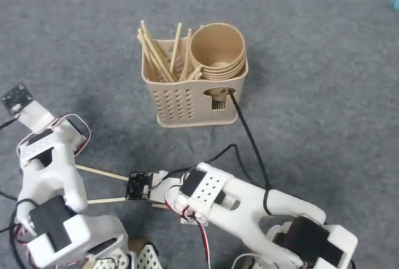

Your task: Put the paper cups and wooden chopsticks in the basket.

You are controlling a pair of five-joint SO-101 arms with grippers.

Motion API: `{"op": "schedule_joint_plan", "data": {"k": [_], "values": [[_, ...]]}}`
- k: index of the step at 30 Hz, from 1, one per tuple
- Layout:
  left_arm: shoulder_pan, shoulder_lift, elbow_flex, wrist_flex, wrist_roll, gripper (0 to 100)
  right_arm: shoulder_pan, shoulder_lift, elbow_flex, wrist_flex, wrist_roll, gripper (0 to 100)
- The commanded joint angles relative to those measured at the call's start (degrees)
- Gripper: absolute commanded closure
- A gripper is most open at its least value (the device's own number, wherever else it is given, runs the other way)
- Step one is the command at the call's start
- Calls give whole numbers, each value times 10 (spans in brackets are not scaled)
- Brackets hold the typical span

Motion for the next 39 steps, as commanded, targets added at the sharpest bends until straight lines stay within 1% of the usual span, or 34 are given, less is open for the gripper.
{"op": "schedule_joint_plan", "data": {"k": [1, 6, 9, 12, 14, 16, 19, 22, 25, 30, 34, 37, 39], "values": [[4, -2, -23, 1, 3, 985, 10, -69, -2, 45, -9, 991], [4, -2, -23, 1, 3, 985, 45, -256, -2, 115, -9, 991], [4, -1, -23, 1, 3, 985, 46, -394, -3, 143, -12, 991], [4, -1, -23, 1, 3, 985, 47, -527, -3, 131, -15, 991], [4, -1, -23, 1, 3, 985, 60, -600, 0, 95, -47, 991], [4, -1, -23, 1, 3, 985, 81, -655, 1, 39, -111, 991], [4, -1, -23, 1, 3, 985, 119, -693, 2, -56, -198, 990], [4, -1, -23, 1, 3, 985, 143, -700, 2, -158, -265, 990], [4, -2, -22, 1, 3, 985, 167, -699, 3, -269, -307, 990], [4, -2, -22, 1, 3, 985, 188, -661, 24, -480, -314, 990], [3, -2, -22, 1, 3, 985, 225, -573, 25, -638, -306, 989], [3, -2, -22, 1, 3, 985, 255, -481, -1, -729, -269, 989], [3, -2, -22, 1, 3, 985, 267, -414, -26, -768, -265, 989]]}}
